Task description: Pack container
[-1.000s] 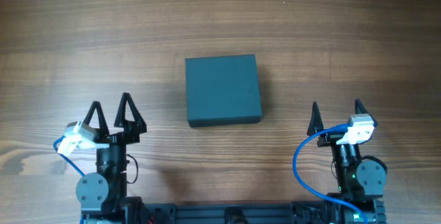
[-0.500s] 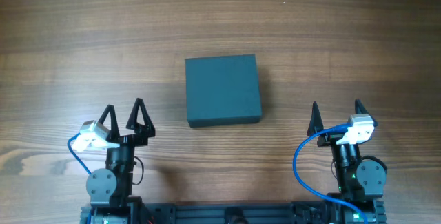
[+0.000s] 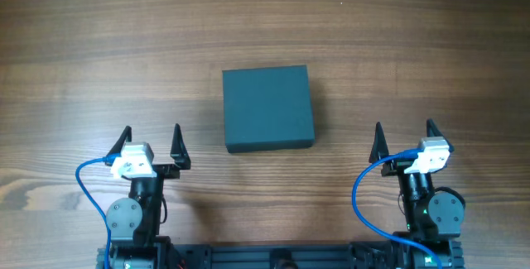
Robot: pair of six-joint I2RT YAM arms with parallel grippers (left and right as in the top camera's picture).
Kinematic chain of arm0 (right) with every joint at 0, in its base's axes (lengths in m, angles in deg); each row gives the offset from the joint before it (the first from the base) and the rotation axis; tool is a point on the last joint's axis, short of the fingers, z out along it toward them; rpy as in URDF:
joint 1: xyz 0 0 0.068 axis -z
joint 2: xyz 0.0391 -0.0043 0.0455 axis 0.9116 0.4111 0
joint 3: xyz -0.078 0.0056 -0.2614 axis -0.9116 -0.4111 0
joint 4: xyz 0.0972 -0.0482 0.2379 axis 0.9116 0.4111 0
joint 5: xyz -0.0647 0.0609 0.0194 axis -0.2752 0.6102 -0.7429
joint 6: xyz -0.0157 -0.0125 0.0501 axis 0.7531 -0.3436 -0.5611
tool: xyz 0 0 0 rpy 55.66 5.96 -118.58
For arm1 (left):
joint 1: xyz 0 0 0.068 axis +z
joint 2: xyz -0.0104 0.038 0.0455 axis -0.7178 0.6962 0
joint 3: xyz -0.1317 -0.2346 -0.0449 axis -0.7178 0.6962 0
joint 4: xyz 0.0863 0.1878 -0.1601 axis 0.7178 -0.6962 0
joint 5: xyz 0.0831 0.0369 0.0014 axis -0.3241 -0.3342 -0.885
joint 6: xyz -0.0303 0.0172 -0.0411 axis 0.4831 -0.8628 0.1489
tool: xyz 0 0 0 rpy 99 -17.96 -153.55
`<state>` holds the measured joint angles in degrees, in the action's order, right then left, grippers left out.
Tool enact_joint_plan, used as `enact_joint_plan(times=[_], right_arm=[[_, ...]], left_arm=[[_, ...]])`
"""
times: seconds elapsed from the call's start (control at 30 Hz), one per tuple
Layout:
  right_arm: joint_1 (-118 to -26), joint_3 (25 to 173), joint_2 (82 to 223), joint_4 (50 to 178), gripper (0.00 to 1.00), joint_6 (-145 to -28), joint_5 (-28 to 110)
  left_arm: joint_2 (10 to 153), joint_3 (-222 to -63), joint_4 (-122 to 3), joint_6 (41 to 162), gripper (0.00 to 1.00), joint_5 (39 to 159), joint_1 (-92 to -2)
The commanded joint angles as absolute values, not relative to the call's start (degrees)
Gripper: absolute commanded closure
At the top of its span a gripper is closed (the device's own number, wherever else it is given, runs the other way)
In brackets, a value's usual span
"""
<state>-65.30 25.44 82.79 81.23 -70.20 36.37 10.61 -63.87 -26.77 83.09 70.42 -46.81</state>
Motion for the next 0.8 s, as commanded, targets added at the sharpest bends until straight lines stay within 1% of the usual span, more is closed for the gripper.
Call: enact_joint_plan(times=[0.0, 0.13, 0.77], right_arm=[[-65.1, 25.4, 82.3, 81.1, 0.0, -71.2, 35.6], [-65.1, 25.4, 82.3, 81.1, 0.0, -71.2, 35.6], [-65.1, 25.4, 82.3, 81.1, 0.0, -71.2, 35.6]], left_arm=[[10.0, -63.3, -27.4, 80.4, 0.0, 71.3, -46.3], [10.0, -63.3, -29.7, 80.4, 0.0, 71.3, -46.3], [10.2, -63.3, -29.8, 80.4, 0.0, 71.3, -46.3]])
